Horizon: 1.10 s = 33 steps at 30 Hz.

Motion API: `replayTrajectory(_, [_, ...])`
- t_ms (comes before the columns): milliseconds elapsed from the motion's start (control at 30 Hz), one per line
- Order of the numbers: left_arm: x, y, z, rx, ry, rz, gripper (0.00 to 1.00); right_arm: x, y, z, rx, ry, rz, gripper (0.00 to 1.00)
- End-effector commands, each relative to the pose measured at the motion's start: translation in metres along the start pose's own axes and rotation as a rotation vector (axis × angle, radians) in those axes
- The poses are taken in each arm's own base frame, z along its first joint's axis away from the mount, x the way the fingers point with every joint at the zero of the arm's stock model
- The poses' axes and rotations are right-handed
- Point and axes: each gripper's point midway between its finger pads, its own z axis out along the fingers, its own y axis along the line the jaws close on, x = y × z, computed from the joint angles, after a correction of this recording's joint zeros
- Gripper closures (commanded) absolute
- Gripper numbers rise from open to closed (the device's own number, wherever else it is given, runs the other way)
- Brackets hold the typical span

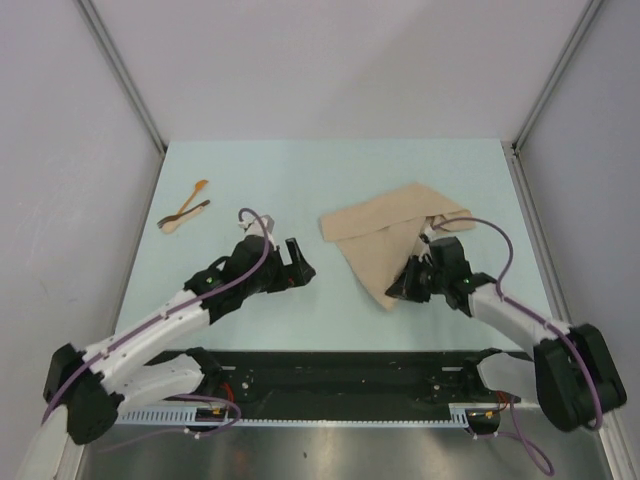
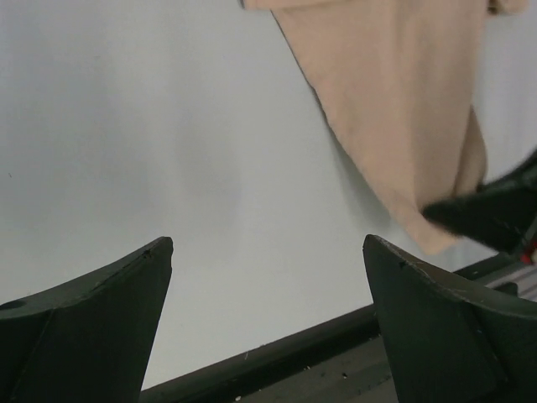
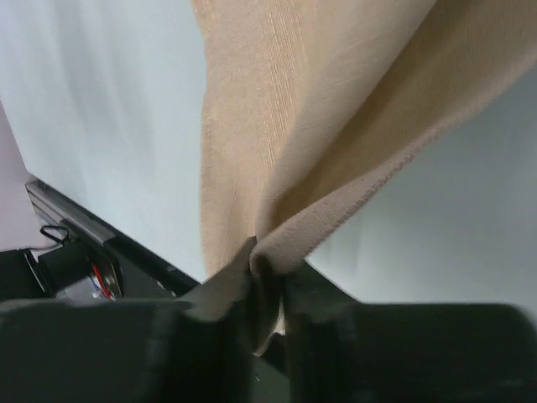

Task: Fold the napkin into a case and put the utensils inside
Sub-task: Move the crumpled napkin to the center of the board, then flatten out the crumpled napkin at the center of the board.

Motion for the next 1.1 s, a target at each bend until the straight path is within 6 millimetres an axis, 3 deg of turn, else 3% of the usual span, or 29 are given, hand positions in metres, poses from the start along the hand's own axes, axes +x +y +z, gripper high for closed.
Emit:
replayTrajectory(0, [-0.015,-0.011,0.021,-0.027,0.015,0.001,0.0,0.029,0.009,-0.026,-0.107,-0.002,0.007,0.54])
replayTrajectory(67, [-0.016,-0.009,0.043,-0.066,0.042,0.017,0.0,0.002,-0.009,-0.044,0.049,-0.131,0.001,0.31])
replayTrajectory(100, [-0.015,-0.008,0.052,-0.085,0.052,0.024,0.02,-0.012,-0.017,-0.051,0.102,-0.195,0.007,0.27])
replayTrajectory(133, [-0.014,-0.008,0.068,-0.11,0.075,0.031,0.02,-0.037,-0.039,-0.063,0.218,-0.316,0.043,0.23])
replayTrajectory(200, [-0.014,-0.012,0.087,-0.117,0.097,0.05,0.1,-0.072,-0.048,-0.083,0.285,-0.451,0.053,0.1])
replayTrajectory(267, [-0.014,-0.012,0.112,-0.16,0.132,0.076,0.14,-0.106,-0.078,-0.098,0.41,-0.562,0.101,0.08])
replayTrajectory(333, [-0.029,-0.017,0.127,-0.186,0.109,0.089,0.15,-0.145,-0.087,-0.113,0.462,-0.648,0.104,0.07])
replayTrajectory(367, [-0.022,-0.009,0.141,-0.221,0.136,0.112,0.16,-0.158,-0.101,-0.12,0.507,-0.672,0.136,0.07])
replayTrajectory(400, [-0.023,-0.005,0.149,-0.24,0.139,0.117,0.16,-0.168,-0.123,-0.112,0.562,-0.641,0.171,0.07])
replayTrajectory(433, [-0.031,-0.008,0.155,-0.246,0.126,0.119,0.17,-0.191,-0.118,-0.116,0.54,-0.655,0.17,0.08])
replayTrajectory(467, [-0.025,0.0,0.167,-0.269,0.15,0.123,0.18,-0.203,-0.124,-0.116,0.556,-0.656,0.179,0.08])
replayTrajectory(500, [-0.028,0.004,0.173,-0.269,0.154,0.108,0.2,-0.207,-0.151,-0.107,0.615,-0.608,0.212,0.09])
replayTrajectory(533, [-0.027,0.0,0.178,-0.235,0.174,0.092,0.21,-0.215,-0.161,-0.108,0.649,-0.602,0.209,0.09])
replayTrajectory(600, [-0.028,0.005,0.193,-0.212,0.184,0.062,0.23,-0.244,-0.172,-0.112,0.662,-0.636,0.215,0.11])
replayTrajectory(633, [-0.029,0.006,0.198,-0.203,0.186,0.051,0.23,-0.247,-0.187,-0.096,0.664,-0.596,0.228,0.11])
replayTrajectory(667, [-0.029,0.002,0.203,-0.17,0.195,0.039,0.24,-0.265,-0.186,-0.095,0.636,-0.62,0.207,0.12])
replayTrajectory(700, [-0.028,0.009,0.21,-0.172,0.203,0.026,0.27,-0.274,-0.188,-0.09,0.62,-0.611,0.198,0.16])
replayTrajectory(733, [-0.026,0.007,0.213,-0.151,0.219,0.01,0.29,-0.27,-0.202,-0.07,0.62,-0.541,0.185,0.18])
replayTrajectory(767, [-0.028,0.002,0.217,-0.118,0.219,0.002,0.32,-0.285,-0.199,-0.069,0.609,-0.546,0.161,0.23])
replayTrajectory(800, [-0.028,0.002,0.219,-0.107,0.222,-0.007,0.39,-0.286,-0.202,-0.061,0.597,-0.516,0.154,0.25])
replayTrajectory(867, [-0.03,0.002,0.223,-0.095,0.212,-0.018,0.43,-0.278,-0.217,-0.047,0.609,-0.451,0.173,0.28])
replayTrajectory(1067, [-0.037,-0.003,0.225,-0.05,0.209,-0.032,0.69,-0.253,-0.224,-0.04,0.616,-0.421,0.271,0.34])
